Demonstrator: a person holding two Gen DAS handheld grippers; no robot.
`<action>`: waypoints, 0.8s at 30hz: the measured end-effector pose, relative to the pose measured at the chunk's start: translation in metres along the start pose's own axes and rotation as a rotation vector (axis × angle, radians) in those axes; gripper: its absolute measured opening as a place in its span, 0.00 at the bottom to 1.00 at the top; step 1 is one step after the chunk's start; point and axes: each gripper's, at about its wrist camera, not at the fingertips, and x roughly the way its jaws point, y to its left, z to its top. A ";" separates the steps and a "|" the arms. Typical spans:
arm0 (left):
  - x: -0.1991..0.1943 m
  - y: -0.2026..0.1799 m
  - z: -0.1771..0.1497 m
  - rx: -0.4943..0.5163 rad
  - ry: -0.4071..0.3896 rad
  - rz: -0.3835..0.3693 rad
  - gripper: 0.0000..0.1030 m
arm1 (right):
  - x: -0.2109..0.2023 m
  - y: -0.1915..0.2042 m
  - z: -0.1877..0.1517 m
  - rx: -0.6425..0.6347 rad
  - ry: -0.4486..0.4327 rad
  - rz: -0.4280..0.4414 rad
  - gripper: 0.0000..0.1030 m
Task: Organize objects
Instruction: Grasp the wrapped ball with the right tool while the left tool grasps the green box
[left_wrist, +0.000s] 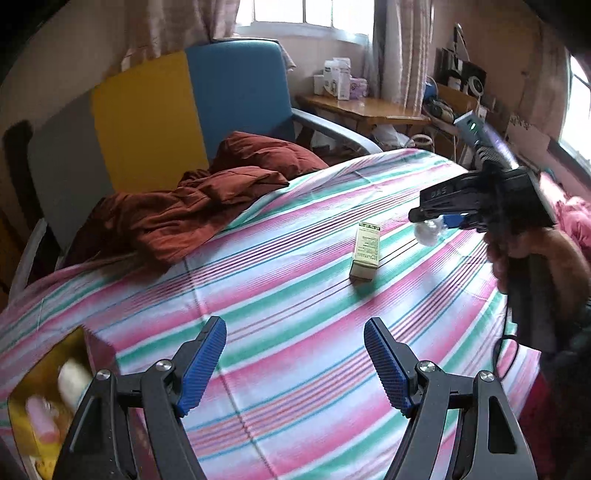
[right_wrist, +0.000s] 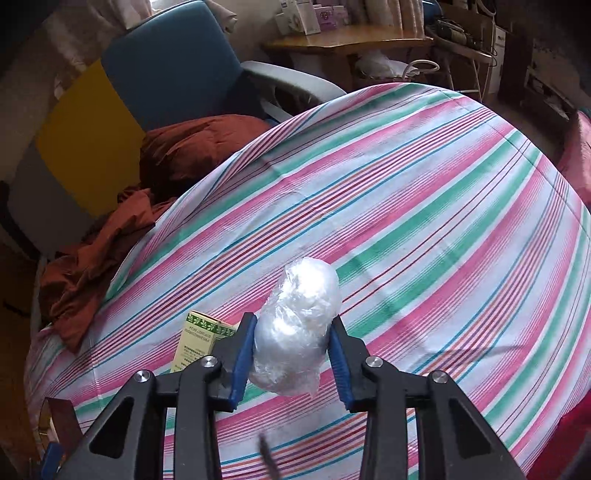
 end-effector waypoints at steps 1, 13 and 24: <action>0.007 -0.003 0.004 0.012 0.003 -0.007 0.75 | 0.003 0.001 0.004 0.002 0.004 0.004 0.36; 0.090 -0.047 0.047 0.131 0.056 -0.105 0.73 | 0.005 0.004 0.007 0.001 -0.003 0.033 0.36; 0.155 -0.070 0.068 0.204 0.121 -0.113 0.51 | 0.006 0.008 0.007 -0.020 0.000 0.025 0.36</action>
